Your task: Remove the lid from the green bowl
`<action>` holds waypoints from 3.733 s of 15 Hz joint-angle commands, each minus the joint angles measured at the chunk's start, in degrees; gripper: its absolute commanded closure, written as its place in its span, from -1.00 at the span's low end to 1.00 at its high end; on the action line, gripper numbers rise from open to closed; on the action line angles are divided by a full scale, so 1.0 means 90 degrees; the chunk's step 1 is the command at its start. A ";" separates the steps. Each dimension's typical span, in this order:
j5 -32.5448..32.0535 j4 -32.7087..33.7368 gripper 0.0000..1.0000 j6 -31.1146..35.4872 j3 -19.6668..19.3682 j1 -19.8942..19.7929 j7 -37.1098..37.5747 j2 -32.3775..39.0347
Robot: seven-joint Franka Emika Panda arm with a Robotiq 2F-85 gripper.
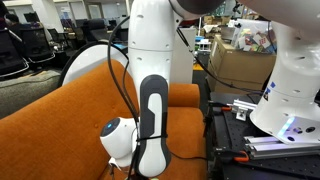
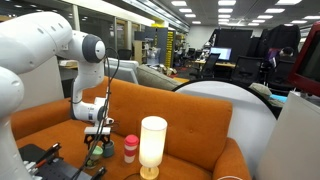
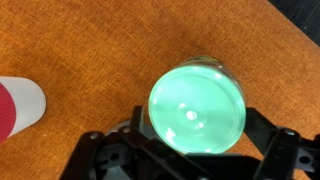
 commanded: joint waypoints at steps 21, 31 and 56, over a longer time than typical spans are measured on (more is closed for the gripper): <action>-0.0034 0.0477 -0.47 -0.0663 0.0492 -0.0638 -0.0948 0.0546; -0.0045 0.0471 -0.39 -0.0608 0.0464 -0.0596 -0.0923 0.0418; -0.0069 0.0585 -0.39 -0.0588 0.0426 -0.0478 -0.0842 0.0180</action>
